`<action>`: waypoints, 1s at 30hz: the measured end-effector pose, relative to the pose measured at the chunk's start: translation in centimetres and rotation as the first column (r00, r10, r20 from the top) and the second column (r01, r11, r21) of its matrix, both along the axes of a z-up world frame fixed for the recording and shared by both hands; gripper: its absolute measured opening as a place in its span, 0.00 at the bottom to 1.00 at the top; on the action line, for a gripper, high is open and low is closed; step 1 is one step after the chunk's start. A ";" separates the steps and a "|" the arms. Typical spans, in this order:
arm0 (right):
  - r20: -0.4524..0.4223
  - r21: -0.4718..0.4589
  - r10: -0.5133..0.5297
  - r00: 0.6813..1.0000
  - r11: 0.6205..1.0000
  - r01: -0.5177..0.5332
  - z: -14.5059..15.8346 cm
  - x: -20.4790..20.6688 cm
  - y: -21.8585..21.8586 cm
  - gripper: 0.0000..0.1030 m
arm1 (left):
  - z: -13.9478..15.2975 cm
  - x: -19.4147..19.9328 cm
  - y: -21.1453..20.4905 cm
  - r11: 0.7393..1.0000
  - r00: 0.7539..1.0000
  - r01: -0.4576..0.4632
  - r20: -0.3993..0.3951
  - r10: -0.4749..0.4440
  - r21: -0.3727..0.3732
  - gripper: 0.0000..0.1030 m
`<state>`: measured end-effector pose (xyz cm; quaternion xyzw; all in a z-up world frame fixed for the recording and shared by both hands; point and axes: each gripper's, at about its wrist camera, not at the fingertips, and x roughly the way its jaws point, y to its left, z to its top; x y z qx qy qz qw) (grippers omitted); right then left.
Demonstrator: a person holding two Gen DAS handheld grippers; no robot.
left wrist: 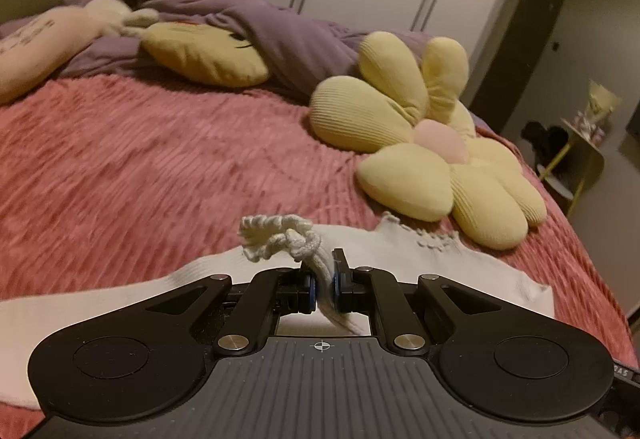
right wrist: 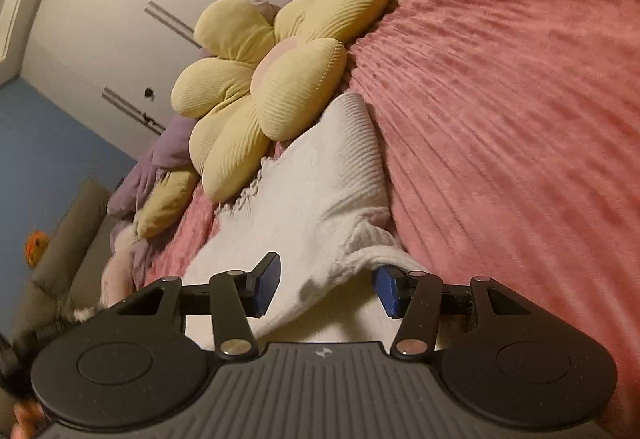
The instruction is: Fold small clothes
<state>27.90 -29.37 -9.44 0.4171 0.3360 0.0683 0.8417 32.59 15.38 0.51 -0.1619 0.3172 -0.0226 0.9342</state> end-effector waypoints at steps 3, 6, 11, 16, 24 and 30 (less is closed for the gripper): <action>-0.009 -0.044 -0.037 0.999 0.998 0.037 -0.1 0.6 0.7 0.30 | -0.9 0.0 0.6 0.999 1.000 -0.013 -0.024 0.012 -0.037 0.09; 0.002 -0.074 -0.110 0.994 0.991 0.110 -0.2 -0.1 0.0 0.12 | -1.7 0.0 -0.1 0.999 1.000 0.007 -0.023 -0.008 -0.035 0.09; -0.014 -0.083 -0.230 0.973 0.970 0.229 -1.4 -1.9 -1.2 0.08 | -4.3 0.7 -2.7 0.999 0.997 0.048 -0.055 -0.047 0.018 0.09; 0.013 -0.173 -0.164 0.986 0.971 0.164 -1.2 -1.3 -0.7 0.08 | -6.7 0.8 -1.7 1.000 0.990 0.026 -0.135 -0.026 -0.005 0.09; 0.034 -0.184 -0.151 0.988 0.971 0.155 -1.3 -1.8 -0.7 0.08 | -5.0 0.1 -1.8 0.999 0.997 0.045 -0.065 -0.044 0.004 0.09; 0.045 -0.176 -0.145 0.988 0.973 0.150 -1.3 -2.0 -0.7 0.08 | -2.8 -1.1 -2.3 0.998 0.997 0.042 0.065 -0.045 0.050 0.21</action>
